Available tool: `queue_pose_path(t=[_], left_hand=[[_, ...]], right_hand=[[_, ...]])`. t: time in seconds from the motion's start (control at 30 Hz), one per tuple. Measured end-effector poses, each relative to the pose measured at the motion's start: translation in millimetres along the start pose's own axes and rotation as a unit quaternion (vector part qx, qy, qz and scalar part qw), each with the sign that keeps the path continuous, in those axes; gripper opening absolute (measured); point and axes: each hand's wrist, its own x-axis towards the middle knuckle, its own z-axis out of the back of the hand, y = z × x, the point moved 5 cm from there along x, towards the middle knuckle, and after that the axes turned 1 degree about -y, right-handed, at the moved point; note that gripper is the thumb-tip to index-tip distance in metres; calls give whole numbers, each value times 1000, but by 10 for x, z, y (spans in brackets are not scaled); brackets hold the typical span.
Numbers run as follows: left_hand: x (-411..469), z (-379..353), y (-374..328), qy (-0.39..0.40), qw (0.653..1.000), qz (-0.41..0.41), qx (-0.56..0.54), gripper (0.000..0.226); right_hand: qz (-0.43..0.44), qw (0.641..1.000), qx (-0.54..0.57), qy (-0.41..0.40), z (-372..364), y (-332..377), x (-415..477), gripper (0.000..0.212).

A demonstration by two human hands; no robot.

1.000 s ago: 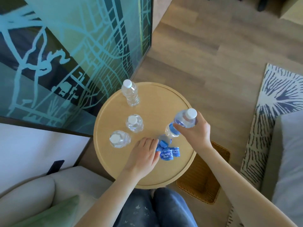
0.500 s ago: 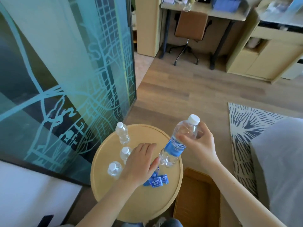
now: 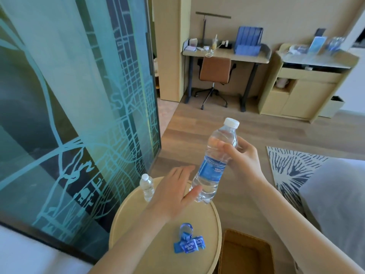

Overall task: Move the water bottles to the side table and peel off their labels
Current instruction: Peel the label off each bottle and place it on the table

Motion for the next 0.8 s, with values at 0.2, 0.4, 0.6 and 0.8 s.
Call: queue_pose_path(t=[0.2,0.4,0.6,0.8], left_hand=[[22,40,-94,42,993,46,-104,80],[-9,-35,-138,91,969,68,-217,57],[27,-108,-186,122,901,128,-397,46],[78,-51,-200,120,888,146,-419,41]], right_hand=[[-29,997,70,24,-51,17,47,29],[-35,992,97,69,-97,20,67,36],[-55,983,128,120,-123,47,133,56],[-77,977,136,148,-131,41,151,59]])
